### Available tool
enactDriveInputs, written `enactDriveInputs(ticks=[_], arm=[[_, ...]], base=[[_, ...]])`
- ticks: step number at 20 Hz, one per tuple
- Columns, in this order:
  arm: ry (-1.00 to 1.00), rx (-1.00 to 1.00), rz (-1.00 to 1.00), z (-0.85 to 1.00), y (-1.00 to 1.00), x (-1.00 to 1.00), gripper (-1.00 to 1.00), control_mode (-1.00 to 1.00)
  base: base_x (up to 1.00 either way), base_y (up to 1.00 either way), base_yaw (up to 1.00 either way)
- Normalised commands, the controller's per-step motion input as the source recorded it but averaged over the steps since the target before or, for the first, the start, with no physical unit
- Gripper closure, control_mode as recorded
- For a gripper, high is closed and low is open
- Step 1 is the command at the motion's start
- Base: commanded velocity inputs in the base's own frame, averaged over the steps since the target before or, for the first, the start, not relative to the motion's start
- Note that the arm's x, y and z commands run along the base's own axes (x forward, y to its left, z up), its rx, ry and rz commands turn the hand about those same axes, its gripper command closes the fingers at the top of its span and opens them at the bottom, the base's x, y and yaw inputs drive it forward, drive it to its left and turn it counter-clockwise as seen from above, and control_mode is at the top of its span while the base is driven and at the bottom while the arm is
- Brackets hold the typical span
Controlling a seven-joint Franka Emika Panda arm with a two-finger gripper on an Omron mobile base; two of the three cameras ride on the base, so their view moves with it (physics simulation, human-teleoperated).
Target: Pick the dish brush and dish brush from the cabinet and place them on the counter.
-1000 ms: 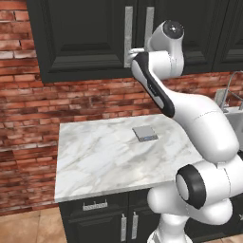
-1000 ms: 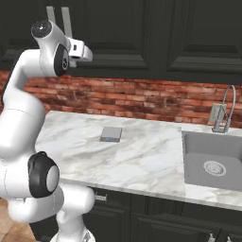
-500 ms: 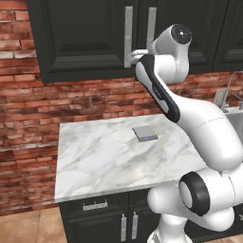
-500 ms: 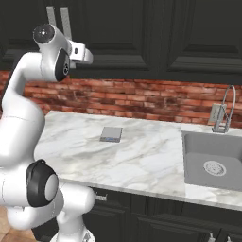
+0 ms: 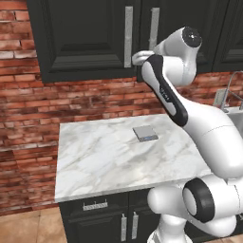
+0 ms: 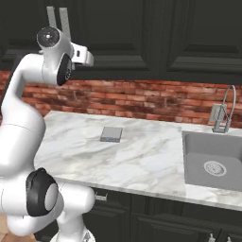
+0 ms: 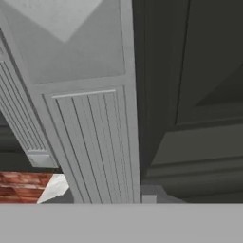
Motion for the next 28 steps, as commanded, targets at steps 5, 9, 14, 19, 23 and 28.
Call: enactDriveInputs(ticks=[5,9,14,19,23,28], arm=[[0.0,0.03,0.03,0.04,-0.19,-0.19,1.0,-1.0],[-0.01,0.03,0.02,0.03,-0.21,-0.16,1.0,-1.0],[0.0,0.02,0.0,0.0,-0.21,-0.1,1.0,-1.0],[0.0,0.01,-0.05,-0.01,-0.22,-0.1,1.0,-1.0],[0.0,0.0,-0.06,-0.05,-0.31,-0.18,1.0,-1.0],[-0.03,0.01,-0.01,-0.04,-0.38,-0.27,1.0,-1.0]], base=[[0.0,0.0,0.0],[0.0,0.0,0.0],[0.0,0.0,0.0],[0.0,0.0,0.0],[0.0,0.0,0.0],[0.0,0.0,0.0]])
